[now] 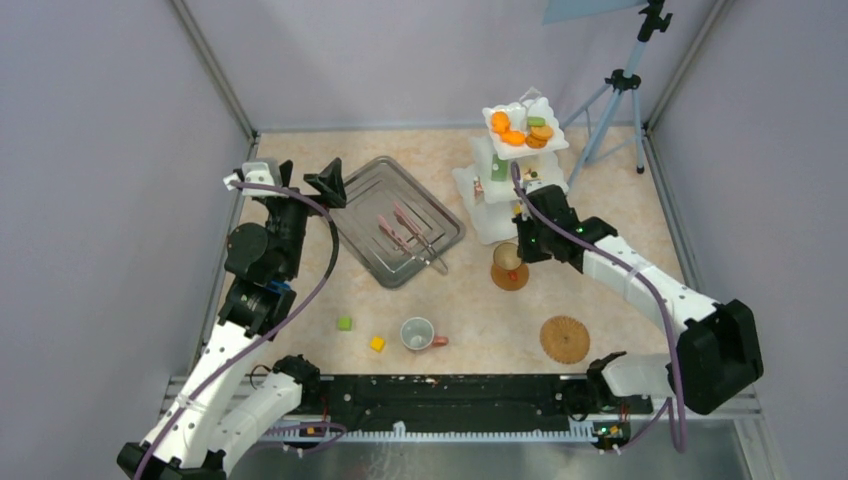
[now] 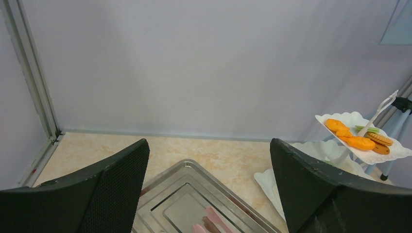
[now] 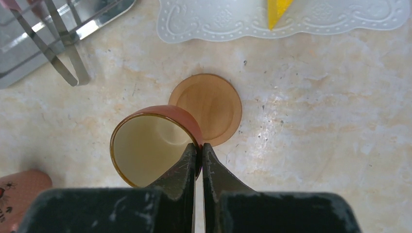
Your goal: Serve the afternoon tea
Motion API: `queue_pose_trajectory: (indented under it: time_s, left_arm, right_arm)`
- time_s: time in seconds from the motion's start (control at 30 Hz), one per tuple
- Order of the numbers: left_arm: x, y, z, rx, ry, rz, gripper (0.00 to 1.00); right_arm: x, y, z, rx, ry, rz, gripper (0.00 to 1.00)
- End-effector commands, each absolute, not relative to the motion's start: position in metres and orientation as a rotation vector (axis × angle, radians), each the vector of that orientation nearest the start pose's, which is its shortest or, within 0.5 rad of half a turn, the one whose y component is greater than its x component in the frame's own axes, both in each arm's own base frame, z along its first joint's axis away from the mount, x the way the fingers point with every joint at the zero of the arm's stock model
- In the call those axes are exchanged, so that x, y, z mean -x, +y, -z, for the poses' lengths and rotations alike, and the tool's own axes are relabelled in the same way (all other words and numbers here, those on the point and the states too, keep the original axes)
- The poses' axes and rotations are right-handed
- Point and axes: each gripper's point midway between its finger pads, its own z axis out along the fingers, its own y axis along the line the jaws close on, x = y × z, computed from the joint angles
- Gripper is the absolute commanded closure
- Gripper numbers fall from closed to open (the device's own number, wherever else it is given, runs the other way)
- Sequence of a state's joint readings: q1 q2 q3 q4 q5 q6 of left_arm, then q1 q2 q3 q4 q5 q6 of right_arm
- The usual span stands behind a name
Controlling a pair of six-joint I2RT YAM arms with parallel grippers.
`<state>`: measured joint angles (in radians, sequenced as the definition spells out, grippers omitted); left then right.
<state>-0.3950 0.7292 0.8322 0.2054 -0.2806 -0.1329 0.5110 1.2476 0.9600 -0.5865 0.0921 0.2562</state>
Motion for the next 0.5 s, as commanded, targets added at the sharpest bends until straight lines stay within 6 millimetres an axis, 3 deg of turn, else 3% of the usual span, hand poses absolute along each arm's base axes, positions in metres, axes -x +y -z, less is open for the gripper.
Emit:
queue_pose_trajectory:
  time_s: [0.0,0.1,0.27,0.47]
  left_arm:
    - [-0.294,-0.077,-0.427,0.088,1.230,0.299,0.01]
    - [-0.294,-0.078,-0.427,0.082,1.230,0.305,0.01]
    - [-0.293,-0.078,-0.428,0.082,1.227,0.304,0.01]
    - [-0.293,-0.077,-0.428,0.084,1.226,0.305,0.01]
  right_arm:
    - [-0.296,0.149,-0.117,0.325,2.449,-0.196,1.00]
    - [-0.301,0.142,-0.103,0.333,2.488,-0.154,1.00]
    - [-0.308,0.138,-0.105,0.304,2.475,-0.210,1.00]
    - [-0.309,0.138,-0.094,0.319,2.511,-0.218,1.00]
